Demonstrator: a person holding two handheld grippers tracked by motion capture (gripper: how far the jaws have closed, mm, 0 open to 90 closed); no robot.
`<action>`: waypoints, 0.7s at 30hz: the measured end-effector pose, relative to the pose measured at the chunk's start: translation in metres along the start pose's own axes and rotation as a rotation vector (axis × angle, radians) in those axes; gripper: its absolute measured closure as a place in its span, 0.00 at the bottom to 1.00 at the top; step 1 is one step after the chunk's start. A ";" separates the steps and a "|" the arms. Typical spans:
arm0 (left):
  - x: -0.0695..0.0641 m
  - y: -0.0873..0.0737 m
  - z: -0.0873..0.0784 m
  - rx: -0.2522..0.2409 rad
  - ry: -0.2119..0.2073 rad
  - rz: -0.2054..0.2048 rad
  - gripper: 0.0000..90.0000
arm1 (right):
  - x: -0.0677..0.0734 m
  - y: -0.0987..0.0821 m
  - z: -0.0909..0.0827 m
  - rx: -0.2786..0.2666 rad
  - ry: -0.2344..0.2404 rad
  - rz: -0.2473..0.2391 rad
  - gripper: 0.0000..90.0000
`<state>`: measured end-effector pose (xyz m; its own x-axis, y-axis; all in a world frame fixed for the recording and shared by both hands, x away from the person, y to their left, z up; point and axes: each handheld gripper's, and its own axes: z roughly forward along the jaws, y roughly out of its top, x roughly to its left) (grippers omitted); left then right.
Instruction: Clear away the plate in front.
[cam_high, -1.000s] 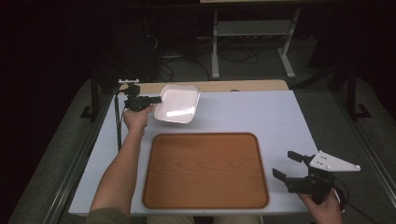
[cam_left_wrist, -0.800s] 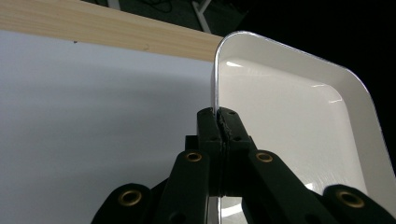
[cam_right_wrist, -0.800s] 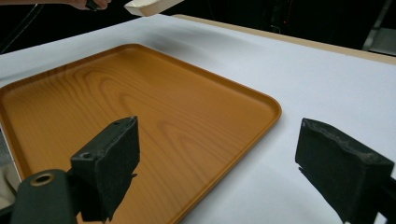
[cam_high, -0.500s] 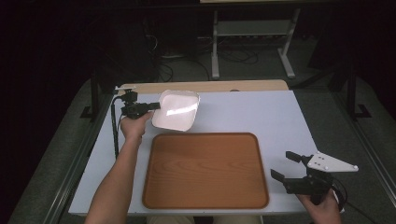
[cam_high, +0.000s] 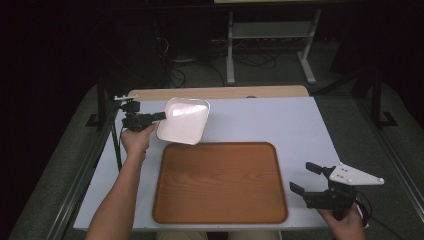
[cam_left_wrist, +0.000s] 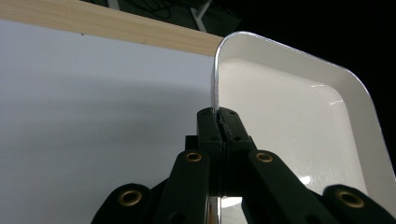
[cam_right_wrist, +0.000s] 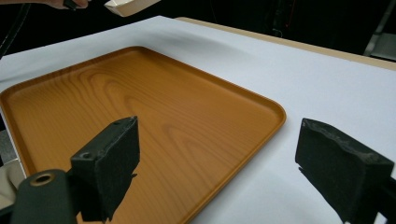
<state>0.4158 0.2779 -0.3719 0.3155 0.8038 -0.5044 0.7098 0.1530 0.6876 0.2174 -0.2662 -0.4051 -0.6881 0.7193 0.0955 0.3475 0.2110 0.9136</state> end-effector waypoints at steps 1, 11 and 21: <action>-0.001 0.000 -0.002 -0.001 0.001 0.005 0.99 | 0.001 0.000 0.000 -0.002 0.000 -0.001 0.14; -0.011 -0.003 -0.022 -0.019 -0.002 0.023 0.99 | 0.002 0.001 0.000 0.001 0.001 -0.008 0.14; -0.016 -0.016 -0.024 0.011 -0.008 0.049 0.99 | 0.003 0.001 0.001 0.007 0.003 -0.010 0.14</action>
<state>0.3843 0.2762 -0.3626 0.3552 0.8052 -0.4748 0.7000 0.1076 0.7060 0.2164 -0.2625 -0.4042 -0.6938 0.7149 0.0873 0.3447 0.2232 0.9118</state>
